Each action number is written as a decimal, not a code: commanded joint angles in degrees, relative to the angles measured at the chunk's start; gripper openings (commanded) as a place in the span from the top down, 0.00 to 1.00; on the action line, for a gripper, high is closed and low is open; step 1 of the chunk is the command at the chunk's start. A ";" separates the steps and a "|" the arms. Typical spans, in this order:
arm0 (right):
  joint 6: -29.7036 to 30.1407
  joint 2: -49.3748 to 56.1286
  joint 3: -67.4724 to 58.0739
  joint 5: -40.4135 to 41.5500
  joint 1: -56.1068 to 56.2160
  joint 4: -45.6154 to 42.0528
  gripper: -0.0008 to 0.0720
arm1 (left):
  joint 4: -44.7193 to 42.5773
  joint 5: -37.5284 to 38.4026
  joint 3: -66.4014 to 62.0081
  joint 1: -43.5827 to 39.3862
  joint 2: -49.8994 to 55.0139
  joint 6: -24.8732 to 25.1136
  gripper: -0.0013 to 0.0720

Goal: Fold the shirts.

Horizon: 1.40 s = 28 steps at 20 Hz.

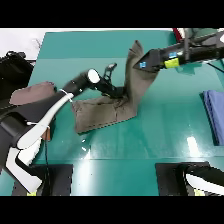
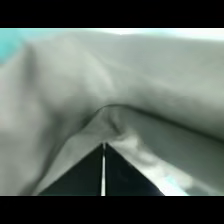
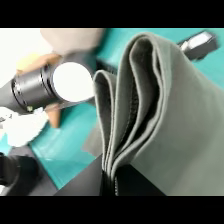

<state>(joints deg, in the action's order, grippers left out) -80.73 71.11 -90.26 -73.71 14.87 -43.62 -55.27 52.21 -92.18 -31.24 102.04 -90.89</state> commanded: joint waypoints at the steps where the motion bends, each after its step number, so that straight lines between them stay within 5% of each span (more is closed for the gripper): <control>1: -0.48 2.73 -0.94 5.29 5.31 2.29 0.97 | -13.51 10.43 -3.26 7.08 -5.68 -3.65 0.95; 7: -0.28 11.89 -0.94 22.51 21.86 5.05 0.95 | -21.92 11.58 -3.28 25.86 -23.63 -3.54 0.95; 9: -0.15 16.28 -0.96 28.65 27.71 5.57 0.53 | -21.92 11.04 -3.28 29.35 -27.76 -3.21 0.95; 11: 1.40 18.91 -0.96 30.91 30.18 6.54 0.53 | -21.92 11.13 -3.28 30.97 -30.03 -2.99 0.95; 18: 1.92 8.41 15.21 18.86 12.41 -7.21 0.51 | -18.88 12.94 -3.21 31.21 -30.49 -1.60 0.95; 20: 0.63 7.13 21.46 12.92 3.63 -10.60 0.21 | -16.57 12.68 -3.23 31.21 -30.49 -1.01 0.95; 24: 0.74 11.28 27.91 9.60 -9.22 -8.66 0.21 | -14.99 11.74 -3.21 27.80 -30.01 0.94 0.95; 28: 3.96 19.43 27.65 9.94 -9.60 0.72 0.23 | -15.02 10.16 -3.21 22.36 -29.16 1.38 0.95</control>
<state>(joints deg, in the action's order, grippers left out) -78.59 85.86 -63.44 -62.39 7.38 -48.16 -70.74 63.64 -95.39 -5.80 72.31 -90.13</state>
